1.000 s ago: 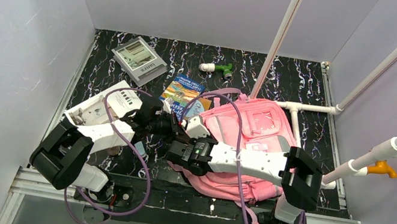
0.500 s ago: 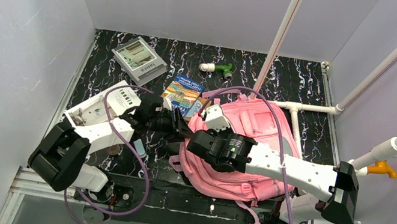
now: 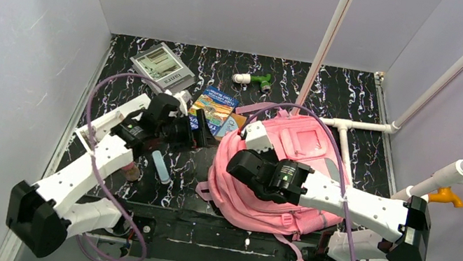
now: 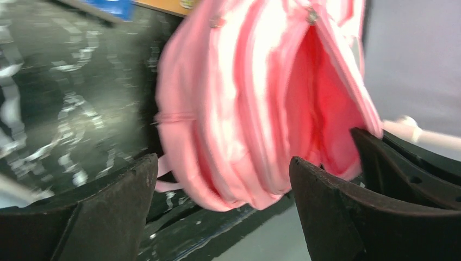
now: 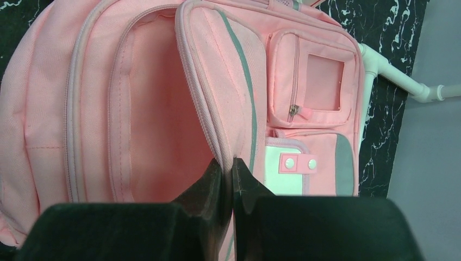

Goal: Pack the student bag
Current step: Unzip the student bag at the center of the board, then pick up the stationery from the center of the board, then place the stationery in the student bag.

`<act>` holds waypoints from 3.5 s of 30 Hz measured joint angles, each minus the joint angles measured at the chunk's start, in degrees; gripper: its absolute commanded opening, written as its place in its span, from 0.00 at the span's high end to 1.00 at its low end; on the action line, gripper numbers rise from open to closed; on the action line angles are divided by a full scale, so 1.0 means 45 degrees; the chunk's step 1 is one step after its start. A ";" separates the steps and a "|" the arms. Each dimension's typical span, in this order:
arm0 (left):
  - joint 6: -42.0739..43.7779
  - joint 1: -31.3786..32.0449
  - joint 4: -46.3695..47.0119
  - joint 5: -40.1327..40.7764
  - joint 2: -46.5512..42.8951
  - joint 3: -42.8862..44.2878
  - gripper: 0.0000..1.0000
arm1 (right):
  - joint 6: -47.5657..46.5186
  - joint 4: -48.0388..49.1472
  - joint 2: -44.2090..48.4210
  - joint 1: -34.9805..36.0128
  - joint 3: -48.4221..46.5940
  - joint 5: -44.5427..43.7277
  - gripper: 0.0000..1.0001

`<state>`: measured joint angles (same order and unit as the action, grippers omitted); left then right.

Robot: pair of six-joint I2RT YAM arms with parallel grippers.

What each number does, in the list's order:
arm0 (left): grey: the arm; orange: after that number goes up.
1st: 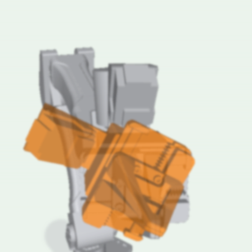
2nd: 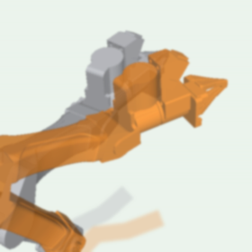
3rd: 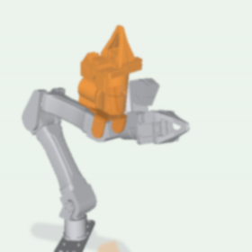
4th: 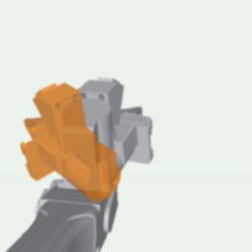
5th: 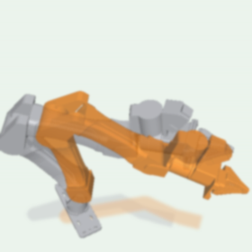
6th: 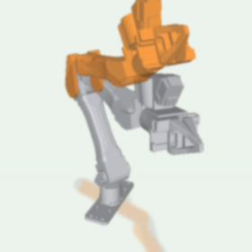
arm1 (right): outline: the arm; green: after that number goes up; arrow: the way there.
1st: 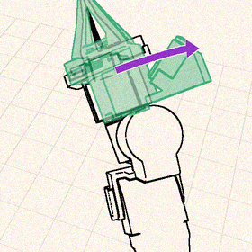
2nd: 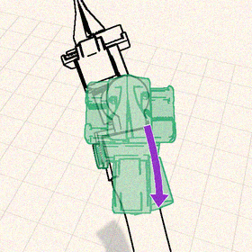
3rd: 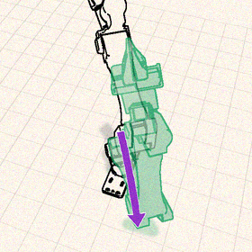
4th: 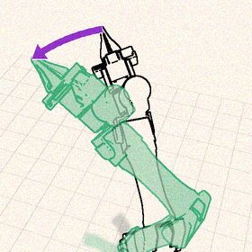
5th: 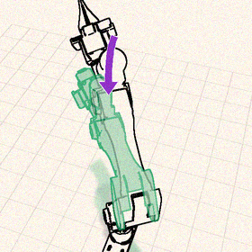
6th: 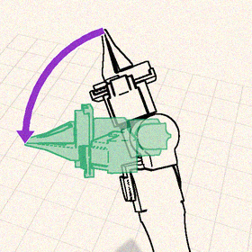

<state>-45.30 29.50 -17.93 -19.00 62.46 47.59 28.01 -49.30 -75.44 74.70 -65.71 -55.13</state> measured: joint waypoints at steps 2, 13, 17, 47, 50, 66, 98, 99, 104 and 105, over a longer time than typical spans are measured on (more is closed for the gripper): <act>0.0175 -0.0010 -0.1700 0.1370 -0.0593 0.0612 0.11 | -0.0039 0.0058 -0.0010 -0.0015 0.0000 0.0078 0.99; -0.2215 -0.0034 -0.7936 0.6917 -0.0797 0.0971 0.14 | -0.0393 0.0418 -0.0049 -0.0024 0.0117 0.0296 0.99; -0.3167 -0.0034 -0.8864 0.7718 0.0233 0.1127 0.22 | -0.0437 0.0437 -0.0117 -0.0024 0.0117 0.0296 0.99; -0.4415 -0.0034 -0.5979 0.8869 0.3206 -0.0690 0.65 | -0.0607 0.0636 -0.0107 -0.0029 0.0117 0.0636 0.99; -0.4299 -0.0034 -0.5877 0.8927 0.3269 -0.0690 0.71 | -0.0602 0.0631 -0.0078 -0.0029 0.0117 0.0631 0.99; -0.0763 -0.0039 -0.4401 0.5867 0.0175 0.0767 1.00 | -0.0588 0.1161 0.0923 -0.0097 0.0641 0.0738 0.99; -0.7339 0.2259 1.0656 -0.2079 0.2448 -0.3453 1.00 | 0.0049 0.3551 0.3468 -0.0155 0.2089 0.1389 0.99; -0.7412 0.2317 1.0686 -0.2006 0.2686 -0.3337 1.00 | 0.0034 0.3565 0.3468 -0.0155 0.2089 0.1394 0.99; -0.7626 0.2477 1.0856 -0.1452 0.3638 -0.2662 1.00 | 0.0024 0.3643 0.3317 -0.0155 0.2089 0.1467 0.99; -0.7737 0.2497 1.0904 -0.1302 0.3852 -0.2555 1.00 | 0.0024 0.3667 0.3283 -0.0155 0.2089 0.1515 0.99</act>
<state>-80.12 40.73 31.14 -24.86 79.79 36.10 28.12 -32.80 -60.66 74.00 -56.31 -48.31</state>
